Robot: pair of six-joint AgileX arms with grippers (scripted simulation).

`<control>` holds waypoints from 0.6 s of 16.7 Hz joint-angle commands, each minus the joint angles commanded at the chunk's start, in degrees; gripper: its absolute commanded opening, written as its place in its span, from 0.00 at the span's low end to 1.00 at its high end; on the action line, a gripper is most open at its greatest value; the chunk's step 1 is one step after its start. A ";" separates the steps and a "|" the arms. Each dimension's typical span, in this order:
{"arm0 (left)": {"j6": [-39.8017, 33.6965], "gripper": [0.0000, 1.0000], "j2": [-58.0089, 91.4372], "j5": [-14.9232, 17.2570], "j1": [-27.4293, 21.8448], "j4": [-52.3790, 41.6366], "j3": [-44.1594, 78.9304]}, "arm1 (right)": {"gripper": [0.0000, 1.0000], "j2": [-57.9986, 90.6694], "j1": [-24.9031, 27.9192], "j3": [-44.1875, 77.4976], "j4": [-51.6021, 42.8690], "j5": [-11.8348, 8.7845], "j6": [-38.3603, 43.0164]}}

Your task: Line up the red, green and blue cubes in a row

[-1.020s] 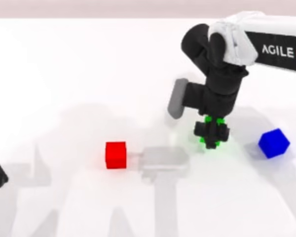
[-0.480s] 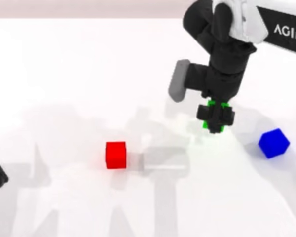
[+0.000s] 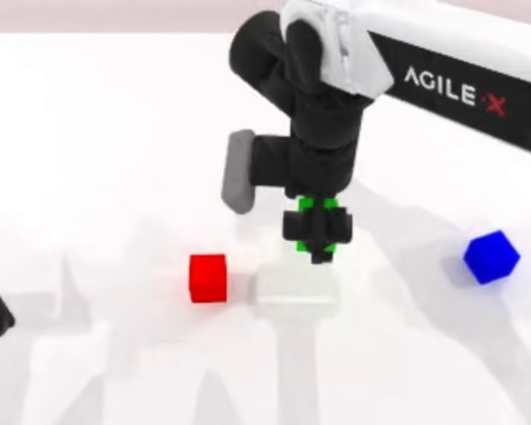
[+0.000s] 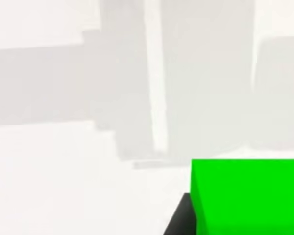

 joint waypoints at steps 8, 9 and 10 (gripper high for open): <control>0.00 1.00 0.00 0.00 0.00 0.00 0.00 | 0.00 0.97 3.90 3.58 -1.80 0.01 -0.01; 0.00 1.00 0.00 0.00 0.00 0.00 0.00 | 0.00 1.05 3.86 2.81 -1.00 0.00 0.04; 0.00 1.00 0.00 0.00 0.00 0.00 0.00 | 0.00 1.21 3.80 1.57 0.37 0.00 0.12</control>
